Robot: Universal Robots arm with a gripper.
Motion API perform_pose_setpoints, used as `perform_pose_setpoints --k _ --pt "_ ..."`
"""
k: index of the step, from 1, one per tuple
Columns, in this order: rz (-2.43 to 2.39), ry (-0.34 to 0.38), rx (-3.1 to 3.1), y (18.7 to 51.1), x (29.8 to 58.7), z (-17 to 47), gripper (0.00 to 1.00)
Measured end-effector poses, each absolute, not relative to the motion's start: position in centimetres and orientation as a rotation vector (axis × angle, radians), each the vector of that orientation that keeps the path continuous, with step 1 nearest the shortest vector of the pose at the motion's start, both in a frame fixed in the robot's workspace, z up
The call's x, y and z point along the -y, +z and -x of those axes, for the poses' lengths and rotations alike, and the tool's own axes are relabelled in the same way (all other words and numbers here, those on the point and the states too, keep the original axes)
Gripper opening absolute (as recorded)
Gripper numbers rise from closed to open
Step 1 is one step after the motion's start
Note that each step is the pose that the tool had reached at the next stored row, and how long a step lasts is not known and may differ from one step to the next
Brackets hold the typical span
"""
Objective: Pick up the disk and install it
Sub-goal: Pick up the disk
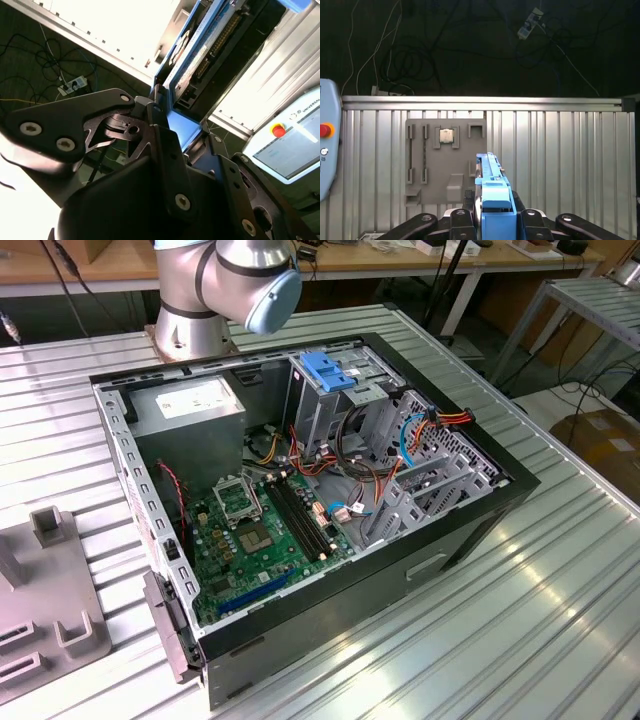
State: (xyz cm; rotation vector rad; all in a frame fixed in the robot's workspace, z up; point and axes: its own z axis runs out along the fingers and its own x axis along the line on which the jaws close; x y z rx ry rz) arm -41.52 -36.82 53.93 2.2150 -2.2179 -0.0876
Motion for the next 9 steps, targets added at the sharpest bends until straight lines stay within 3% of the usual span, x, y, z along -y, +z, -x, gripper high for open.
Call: perform_pose_setpoints --k 9 --pt "-2.215 -0.088 2.218 53.9 36.8 39.6 0.37"
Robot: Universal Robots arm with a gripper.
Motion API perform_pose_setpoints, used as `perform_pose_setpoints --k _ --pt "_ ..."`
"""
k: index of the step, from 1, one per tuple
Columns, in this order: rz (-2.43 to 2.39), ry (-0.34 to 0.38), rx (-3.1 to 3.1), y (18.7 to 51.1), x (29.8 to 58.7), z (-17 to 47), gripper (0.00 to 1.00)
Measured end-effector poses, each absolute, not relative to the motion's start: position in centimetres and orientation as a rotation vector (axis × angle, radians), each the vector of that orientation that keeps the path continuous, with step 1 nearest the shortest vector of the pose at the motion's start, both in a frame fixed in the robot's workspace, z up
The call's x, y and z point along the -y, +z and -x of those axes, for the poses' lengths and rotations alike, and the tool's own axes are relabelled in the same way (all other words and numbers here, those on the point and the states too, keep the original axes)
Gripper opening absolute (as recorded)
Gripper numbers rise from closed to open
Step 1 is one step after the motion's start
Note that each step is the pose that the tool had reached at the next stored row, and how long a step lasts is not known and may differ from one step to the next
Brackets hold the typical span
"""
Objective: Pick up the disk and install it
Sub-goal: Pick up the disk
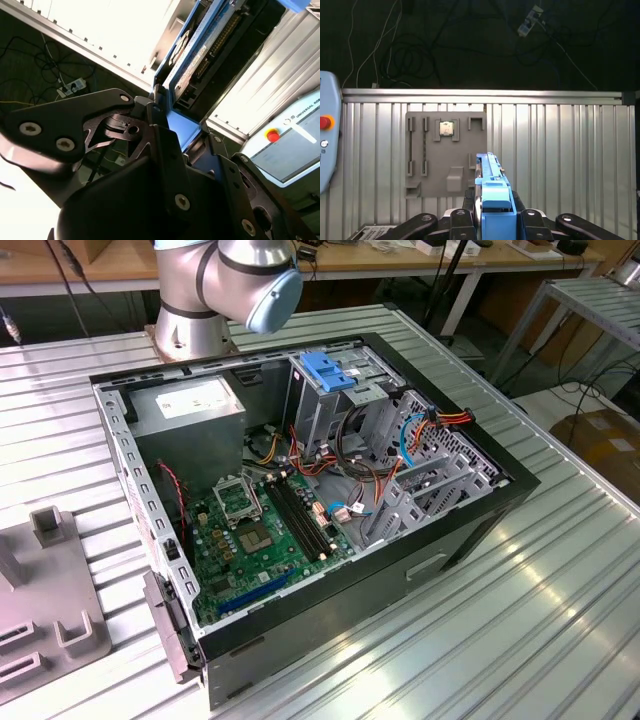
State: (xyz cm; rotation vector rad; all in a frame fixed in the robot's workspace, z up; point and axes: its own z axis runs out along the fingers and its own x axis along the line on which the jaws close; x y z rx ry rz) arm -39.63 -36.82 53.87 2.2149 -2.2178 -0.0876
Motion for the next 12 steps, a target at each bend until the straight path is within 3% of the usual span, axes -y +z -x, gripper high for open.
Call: perform_pose_setpoints --k 12 --pt "-2.215 -0.088 2.218 53.7 36.8 36.8 0.37"
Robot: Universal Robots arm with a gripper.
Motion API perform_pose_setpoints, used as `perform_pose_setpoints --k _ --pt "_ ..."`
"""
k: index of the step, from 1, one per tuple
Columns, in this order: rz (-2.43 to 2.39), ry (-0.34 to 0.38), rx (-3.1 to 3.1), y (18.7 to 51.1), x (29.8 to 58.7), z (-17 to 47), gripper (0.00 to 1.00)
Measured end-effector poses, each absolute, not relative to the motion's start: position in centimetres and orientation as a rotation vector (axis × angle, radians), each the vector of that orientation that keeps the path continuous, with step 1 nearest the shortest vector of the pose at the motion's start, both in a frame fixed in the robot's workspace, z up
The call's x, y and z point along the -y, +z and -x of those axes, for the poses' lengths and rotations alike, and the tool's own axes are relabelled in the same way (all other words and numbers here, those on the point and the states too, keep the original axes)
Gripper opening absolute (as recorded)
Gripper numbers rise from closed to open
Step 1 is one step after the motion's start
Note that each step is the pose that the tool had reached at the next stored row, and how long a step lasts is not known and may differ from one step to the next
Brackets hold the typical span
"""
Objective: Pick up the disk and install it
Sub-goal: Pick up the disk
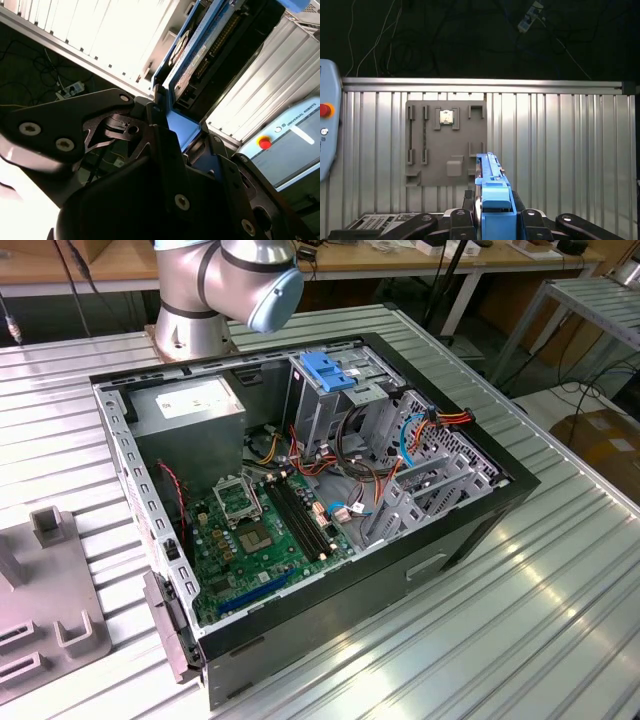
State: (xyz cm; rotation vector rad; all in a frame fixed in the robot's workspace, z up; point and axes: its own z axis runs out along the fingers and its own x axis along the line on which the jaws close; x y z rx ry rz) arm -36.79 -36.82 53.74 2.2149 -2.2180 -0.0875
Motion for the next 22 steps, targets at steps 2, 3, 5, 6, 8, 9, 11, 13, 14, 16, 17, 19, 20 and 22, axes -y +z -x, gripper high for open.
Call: perform_pose_setpoints --k 2,3,5,6,8,9,11,13,14,16,17,19,20,22 --pt "-2.215 -0.088 2.218 53.7 36.8 36.4 0.37" --pt "-2.215 -0.088 2.218 53.7 36.8 36.1 0.37" --pt "-2.215 -0.088 2.218 53.7 36.8 35.8 0.37" --pt "-2.215 -0.088 2.218 53.7 36.8 35.6 0.37" --pt "-2.215 -0.088 2.218 53.7 36.8 35.2 0.37" --pt "-2.215 -0.088 2.218 53.7 36.8 35.1 0.37" --pt "-2.215 -0.088 2.218 53.7 36.8 34.7 0.37" --pt "-2.215 -0.088 2.218 53.6 36.8 34.3 0.37" --pt "-2.215 -0.088 2.218 53.6 36.8 34.2 0.37" --pt "-2.215 -0.088 2.218 53.6 36.8 33.8 0.37" --pt "-2.215 -0.088 2.218 53.6 36.8 33.6 0.37" --pt "-2.215 -0.088 2.218 53.6 36.8 33.3 0.37" --pt "-2.215 -0.088 2.218 53.6 36.8 33.0 0.37" --pt "-2.215 -0.088 2.218 53.6 36.8 32.7 0.37"
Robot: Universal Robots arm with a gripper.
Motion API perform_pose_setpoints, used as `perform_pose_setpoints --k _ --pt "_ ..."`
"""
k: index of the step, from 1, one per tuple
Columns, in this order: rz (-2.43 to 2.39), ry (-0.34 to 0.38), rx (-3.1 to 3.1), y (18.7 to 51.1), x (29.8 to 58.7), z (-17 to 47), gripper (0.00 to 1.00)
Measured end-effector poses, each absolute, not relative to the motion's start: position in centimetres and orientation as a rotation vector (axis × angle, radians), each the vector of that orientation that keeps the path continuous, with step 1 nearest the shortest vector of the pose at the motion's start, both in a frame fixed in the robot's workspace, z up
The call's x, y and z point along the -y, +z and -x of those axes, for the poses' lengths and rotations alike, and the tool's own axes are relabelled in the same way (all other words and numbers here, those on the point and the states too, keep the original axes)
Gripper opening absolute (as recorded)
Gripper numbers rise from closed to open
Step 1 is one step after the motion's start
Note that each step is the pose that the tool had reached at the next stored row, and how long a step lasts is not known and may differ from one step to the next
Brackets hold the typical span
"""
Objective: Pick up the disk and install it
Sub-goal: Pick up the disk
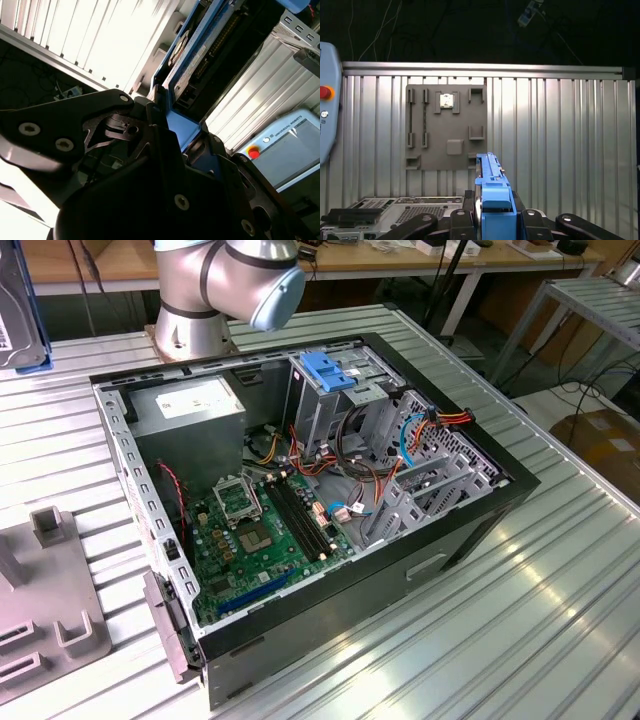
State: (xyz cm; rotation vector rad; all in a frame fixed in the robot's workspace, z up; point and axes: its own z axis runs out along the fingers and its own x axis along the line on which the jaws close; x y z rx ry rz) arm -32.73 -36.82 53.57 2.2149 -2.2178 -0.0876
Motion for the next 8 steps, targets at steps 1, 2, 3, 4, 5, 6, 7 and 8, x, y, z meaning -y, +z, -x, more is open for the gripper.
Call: perform_pose_setpoints --k 1,2,3,4,5,6,7,8 --pt "-2.215 -0.088 2.218 53.6 36.8 32.4 0.37" --pt "-2.215 -0.088 2.218 53.5 36.8 32.1 0.37" --pt "-2.215 -0.088 2.218 53.5 36.8 31.9 0.37" --pt "-2.215 -0.088 2.218 53.5 36.8 31.8 0.37" --pt "-2.215 -0.088 2.218 53.5 36.8 31.5 0.37" --pt "-2.215 -0.088 2.218 53.5 36.8 31.4 0.37" --pt "-2.215 -0.088 2.218 53.5 36.8 31.2 0.37" --pt "-2.215 -0.088 2.218 53.5 36.8 30.9 0.37"
